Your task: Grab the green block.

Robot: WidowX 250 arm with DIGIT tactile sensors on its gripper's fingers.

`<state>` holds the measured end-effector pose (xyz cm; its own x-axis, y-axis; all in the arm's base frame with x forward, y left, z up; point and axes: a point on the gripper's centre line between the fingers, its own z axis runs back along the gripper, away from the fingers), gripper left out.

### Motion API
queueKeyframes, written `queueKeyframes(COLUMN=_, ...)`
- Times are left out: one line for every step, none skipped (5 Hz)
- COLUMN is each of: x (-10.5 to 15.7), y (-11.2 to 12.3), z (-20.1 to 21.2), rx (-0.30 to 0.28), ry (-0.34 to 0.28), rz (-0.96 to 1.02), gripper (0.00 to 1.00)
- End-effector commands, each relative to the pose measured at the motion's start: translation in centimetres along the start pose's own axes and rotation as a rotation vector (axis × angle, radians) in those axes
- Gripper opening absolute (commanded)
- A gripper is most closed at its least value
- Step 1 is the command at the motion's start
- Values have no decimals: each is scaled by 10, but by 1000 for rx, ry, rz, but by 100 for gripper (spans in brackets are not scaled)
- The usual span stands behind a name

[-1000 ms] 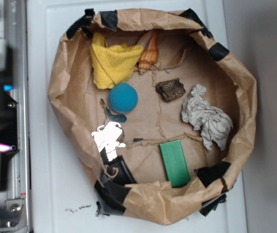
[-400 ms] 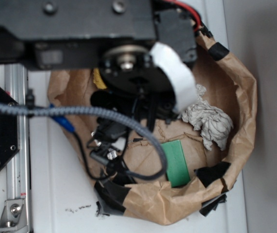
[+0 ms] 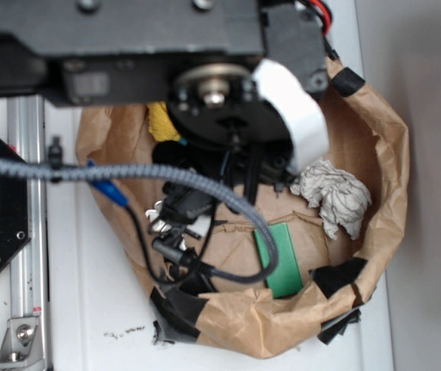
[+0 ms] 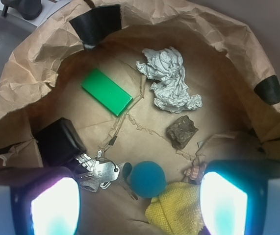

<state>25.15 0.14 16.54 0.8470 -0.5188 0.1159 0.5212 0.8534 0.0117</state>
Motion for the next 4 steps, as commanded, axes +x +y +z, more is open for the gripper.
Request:
queueKeyframes(x=27, y=16, z=-41, rx=158, ry=-17, rz=-207, gripper=100)
queueKeyframes(x=52, y=15, z=-71, rx=141, ry=-4, rz=-338, gripper=100)
queueKeyframes(x=63, y=0, z=-95, rx=112, ry=53, rz=-469, gripper=100)
queueKeyframes(x=58, y=-9, z=-105, rx=9, ry=-45, rz=-609, gripper=100)
